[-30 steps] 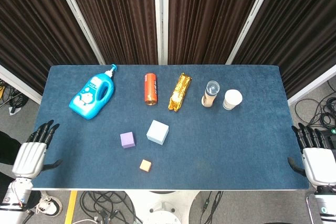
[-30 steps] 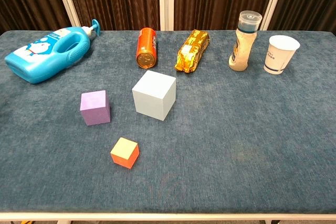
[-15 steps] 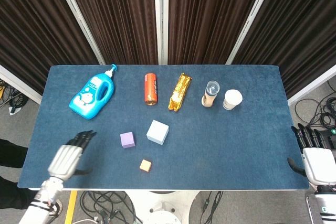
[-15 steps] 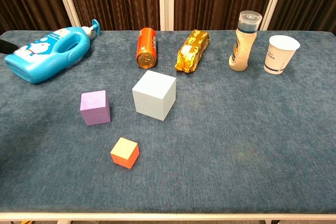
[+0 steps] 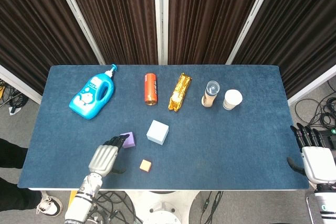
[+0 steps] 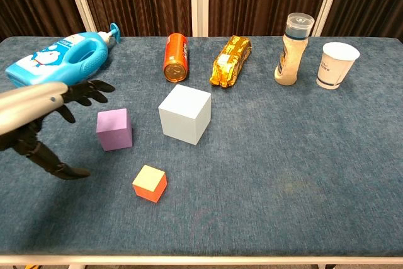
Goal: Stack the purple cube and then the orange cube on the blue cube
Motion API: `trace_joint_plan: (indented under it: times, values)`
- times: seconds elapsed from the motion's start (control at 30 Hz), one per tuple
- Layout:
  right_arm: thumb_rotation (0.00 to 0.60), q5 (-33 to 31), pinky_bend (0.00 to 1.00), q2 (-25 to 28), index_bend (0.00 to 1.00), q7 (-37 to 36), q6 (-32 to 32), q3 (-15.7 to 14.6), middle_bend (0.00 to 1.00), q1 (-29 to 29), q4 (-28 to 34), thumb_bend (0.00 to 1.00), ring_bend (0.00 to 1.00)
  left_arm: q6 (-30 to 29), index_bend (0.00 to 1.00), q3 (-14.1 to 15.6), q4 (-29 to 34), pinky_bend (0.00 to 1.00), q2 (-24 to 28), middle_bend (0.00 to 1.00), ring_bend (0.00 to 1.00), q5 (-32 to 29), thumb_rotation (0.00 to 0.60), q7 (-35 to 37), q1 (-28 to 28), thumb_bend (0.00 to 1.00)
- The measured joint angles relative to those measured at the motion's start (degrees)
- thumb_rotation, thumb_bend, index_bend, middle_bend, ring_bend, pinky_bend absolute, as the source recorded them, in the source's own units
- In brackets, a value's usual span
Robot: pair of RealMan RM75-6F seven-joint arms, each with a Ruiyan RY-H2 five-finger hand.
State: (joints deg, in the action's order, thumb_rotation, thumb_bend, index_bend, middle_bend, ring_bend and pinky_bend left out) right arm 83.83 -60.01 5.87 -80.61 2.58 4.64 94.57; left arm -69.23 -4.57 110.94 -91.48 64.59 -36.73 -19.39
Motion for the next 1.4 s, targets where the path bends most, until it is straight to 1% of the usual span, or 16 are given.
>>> trace_joint_plan:
  times: [0.23,0.43,0.63,0.73,0.87,1.07,1.17,1.3,1.4]
  values:
    - [0.6,-0.4,0.0,0.3,0.02,-0.3,0.5,0.0,0.01,0.2,0.1,0.19,0.0,-2.1,0.15,-1.2,-4.3,0.27,-4.3,0.25,0.17,-0.1,0.6,-1.4,-1.6,0.16]
    - [0.6,-0.8,0.0,0.4,0.02,-0.2,1.1,0.1,0.01,0.5,0.2,0.19,0.0,-3.7,0.18,-2.0,-10.0,0.28,-7.6,0.28,0.19,0.7,0.6,-3.0,-2.8,0.16]
    - [0.6,-1.1,0.0,0.6,0.02,-0.2,1.7,0.1,0.03,0.8,0.3,0.19,0.0,-2.0,0.2,-3.8,-14.0,0.3,-9.9,0.31,0.21,-2.4,0.6,-2.5,-4.6,0.16]
    - [0.6,-1.3,0.0,1.0,0.02,-0.5,2.7,-0.1,0.04,1.1,0.5,0.19,0.0,-0.1,0.21,-5.3,-14.9,0.31,-10.3,0.32,0.22,-5.5,0.6,-1.6,-5.5,0.17]
    - [0.6,-1.6,0.0,1.1,0.02,-0.8,2.8,0.1,0.03,1.3,0.6,0.19,0.0,1.7,0.22,-8.0,-16.3,0.33,-11.2,0.35,0.24,-9.7,0.6,-0.3,-7.5,0.17]
    - [0.6,-1.8,0.0,1.1,0.02,-1.0,2.8,0.1,0.03,1.4,0.5,0.19,0.0,1.6,0.23,-8.6,-18.1,0.34,-12.4,0.37,0.25,-9.8,0.6,1.1,-9.1,0.18]
    - [0.6,-1.8,0.0,1.1,0.02,-1.1,2.7,0.1,0.03,1.3,0.4,0.19,0.0,1.5,0.25,-8.6,-18.8,0.35,-12.8,0.4,0.26,-10.6,0.6,1.1,-9.5,0.19]
    - [0.6,-1.9,0.0,1.2,0.02,-1.1,3.0,0.1,0.03,1.4,0.5,0.19,0.0,0.8,0.3,-8.5,-20.2,0.36,-13.3,0.42,0.27,-11.4,0.6,0.4,-10.0,0.2]
    - [0.6,-1.8,0.0,1.2,0.02,-1.2,2.9,0.0,0.03,1.4,0.5,0.19,0.0,0.3,0.31,-8.5,-21.3,0.36,-13.6,0.43,0.27,-12.1,0.6,-0.1,-10.4,0.21]
